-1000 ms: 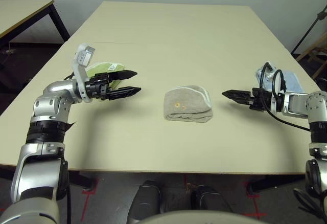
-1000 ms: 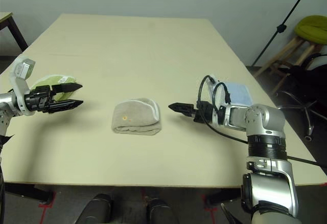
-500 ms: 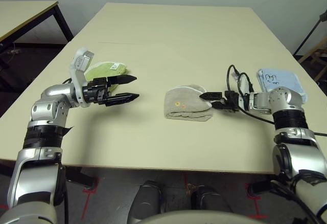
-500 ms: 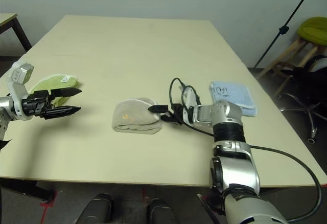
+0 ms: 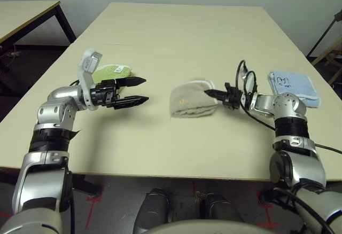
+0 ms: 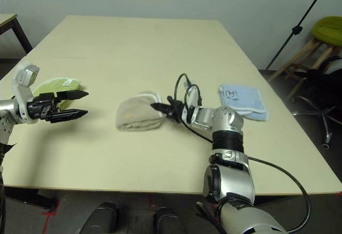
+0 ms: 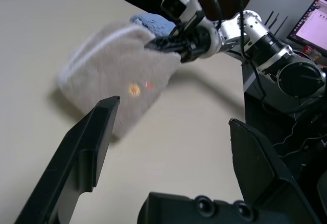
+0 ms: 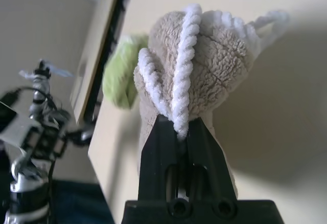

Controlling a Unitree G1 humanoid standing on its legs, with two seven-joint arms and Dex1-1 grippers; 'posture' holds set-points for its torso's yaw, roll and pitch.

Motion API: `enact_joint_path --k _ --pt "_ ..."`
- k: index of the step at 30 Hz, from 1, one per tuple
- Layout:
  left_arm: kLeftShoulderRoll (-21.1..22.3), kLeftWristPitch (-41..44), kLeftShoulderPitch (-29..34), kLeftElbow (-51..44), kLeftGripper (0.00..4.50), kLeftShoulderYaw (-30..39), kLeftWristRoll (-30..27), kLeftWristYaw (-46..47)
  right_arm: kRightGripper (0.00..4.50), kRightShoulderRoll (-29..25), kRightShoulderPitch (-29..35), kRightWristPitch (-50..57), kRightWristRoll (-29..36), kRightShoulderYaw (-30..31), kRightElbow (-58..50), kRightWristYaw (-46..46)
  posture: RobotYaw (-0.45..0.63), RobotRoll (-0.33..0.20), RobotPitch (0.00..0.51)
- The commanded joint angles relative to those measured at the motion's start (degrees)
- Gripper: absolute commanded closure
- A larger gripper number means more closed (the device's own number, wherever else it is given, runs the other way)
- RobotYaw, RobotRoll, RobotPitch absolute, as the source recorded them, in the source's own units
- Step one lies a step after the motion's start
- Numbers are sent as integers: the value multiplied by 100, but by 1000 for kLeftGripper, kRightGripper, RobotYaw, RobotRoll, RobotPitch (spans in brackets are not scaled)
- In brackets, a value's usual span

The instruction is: Fold the towel and set it aside.

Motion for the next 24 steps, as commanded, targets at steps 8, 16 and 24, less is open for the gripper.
enact_joint_path --k 8,16,24 --pt "-158 -192 -409 455 0 -243 233 -225 4475 178 187 -2549 97 -1374 -1313 -1615 58 0 43" --pt "-321 -311 -671 777 0 -320 370 -293 4475 60 397 -4580 -471 -1542 -1200 -2483 14 0 47" --pt "-364 -300 -657 782 0 -300 400 -317 4475 -118 306 -5198 -332 -1623 -133 -2549 20 0 51"
